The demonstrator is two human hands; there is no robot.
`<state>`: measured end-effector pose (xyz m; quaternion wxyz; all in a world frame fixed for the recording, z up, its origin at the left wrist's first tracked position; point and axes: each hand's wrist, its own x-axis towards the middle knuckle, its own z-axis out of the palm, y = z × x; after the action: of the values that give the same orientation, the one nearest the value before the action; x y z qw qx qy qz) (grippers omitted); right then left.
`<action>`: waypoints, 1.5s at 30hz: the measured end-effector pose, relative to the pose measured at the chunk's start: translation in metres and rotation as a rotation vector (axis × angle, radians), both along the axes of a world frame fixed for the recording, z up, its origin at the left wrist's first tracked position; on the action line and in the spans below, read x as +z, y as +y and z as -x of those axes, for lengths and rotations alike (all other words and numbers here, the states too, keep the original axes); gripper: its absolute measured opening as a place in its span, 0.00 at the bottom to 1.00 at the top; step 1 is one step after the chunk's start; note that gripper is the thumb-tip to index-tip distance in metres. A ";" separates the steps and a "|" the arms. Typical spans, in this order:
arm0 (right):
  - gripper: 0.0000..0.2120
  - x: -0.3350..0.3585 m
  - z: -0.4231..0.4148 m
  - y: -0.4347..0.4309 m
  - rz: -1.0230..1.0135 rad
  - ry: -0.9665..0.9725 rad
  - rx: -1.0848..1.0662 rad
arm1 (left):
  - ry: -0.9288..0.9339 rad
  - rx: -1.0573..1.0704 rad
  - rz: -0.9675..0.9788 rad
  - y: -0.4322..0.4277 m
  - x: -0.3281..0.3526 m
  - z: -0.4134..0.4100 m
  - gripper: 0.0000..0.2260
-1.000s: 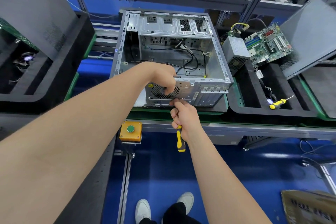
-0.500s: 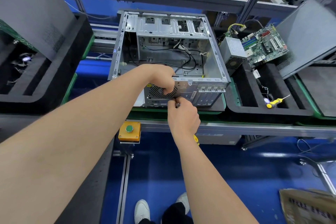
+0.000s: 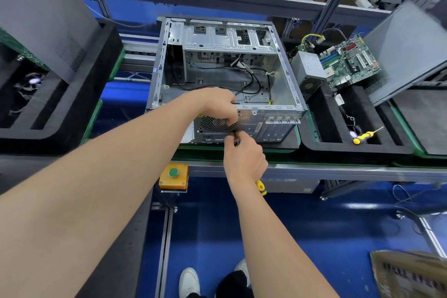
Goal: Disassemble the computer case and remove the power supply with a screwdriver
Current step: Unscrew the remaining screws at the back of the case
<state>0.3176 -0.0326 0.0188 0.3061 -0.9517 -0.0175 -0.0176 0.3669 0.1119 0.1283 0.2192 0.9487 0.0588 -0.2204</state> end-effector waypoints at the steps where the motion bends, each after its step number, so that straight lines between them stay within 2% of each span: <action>1: 0.11 0.001 0.000 0.000 -0.006 0.010 0.001 | -0.082 0.025 0.034 -0.001 0.001 0.004 0.21; 3: 0.11 0.003 -0.001 0.000 -0.008 0.026 0.004 | -0.413 0.081 0.081 -0.003 0.001 0.019 0.18; 5: 0.11 0.005 -0.001 0.000 -0.009 0.033 0.006 | -0.948 0.088 0.070 -0.009 -0.007 0.039 0.14; 6: 0.12 0.007 -0.001 0.000 -0.015 0.035 0.008 | -1.156 0.080 0.051 -0.014 -0.014 0.051 0.11; 7: 0.13 0.008 -0.001 0.000 -0.024 0.031 0.011 | -1.265 0.087 0.049 -0.020 -0.025 0.063 0.07; 8: 0.13 0.008 -0.001 -0.001 -0.033 0.025 0.016 | -1.270 0.117 0.084 -0.028 -0.039 0.076 0.04; 10: 0.12 0.009 0.000 -0.001 -0.051 0.014 0.022 | -1.087 0.313 0.216 -0.044 -0.068 0.099 0.01; 12: 0.11 0.010 0.000 -0.001 -0.055 0.004 0.030 | -0.761 0.614 0.324 -0.055 -0.093 0.110 0.04; 13: 0.11 0.010 0.000 -0.001 -0.052 0.000 0.033 | -0.575 0.782 0.449 -0.058 -0.101 0.109 0.06; 15: 0.11 0.010 -0.001 0.000 -0.041 -0.004 0.033 | -0.232 1.096 0.914 -0.061 -0.104 0.099 0.12; 17: 0.11 0.010 -0.001 0.001 -0.035 -0.007 0.038 | -0.063 1.209 1.295 -0.060 -0.103 0.085 0.14; 19: 0.11 0.010 -0.001 0.001 -0.035 -0.005 0.051 | -0.001 1.234 1.429 -0.062 -0.101 0.076 0.14; 25: 0.09 0.012 -0.006 -0.003 0.061 -0.020 0.125 | 0.136 1.256 1.629 -0.065 -0.097 0.069 0.10; 30: 0.11 0.015 -0.008 -0.012 0.033 0.027 0.211 | 0.131 1.287 1.602 -0.065 -0.093 0.061 0.08; 36: 0.17 0.014 -0.011 -0.025 -0.112 0.118 0.234 | 0.091 1.276 1.537 -0.068 -0.096 0.062 0.12; 38: 0.19 0.014 -0.011 -0.029 -0.185 0.193 0.207 | 0.064 1.266 1.554 -0.070 -0.096 0.062 0.12; 41: 0.16 0.013 -0.012 -0.035 -0.331 0.389 0.213 | 0.050 1.267 1.566 -0.073 -0.098 0.062 0.11; 45: 0.13 0.018 -0.007 -0.046 -0.754 0.745 0.294 | 0.116 1.282 1.616 -0.071 -0.098 0.064 0.09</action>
<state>0.3245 -0.0782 0.0368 0.6106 -0.7056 -0.0330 0.3582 0.3026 0.0413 0.0307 0.8642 0.2966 0.3983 -0.0812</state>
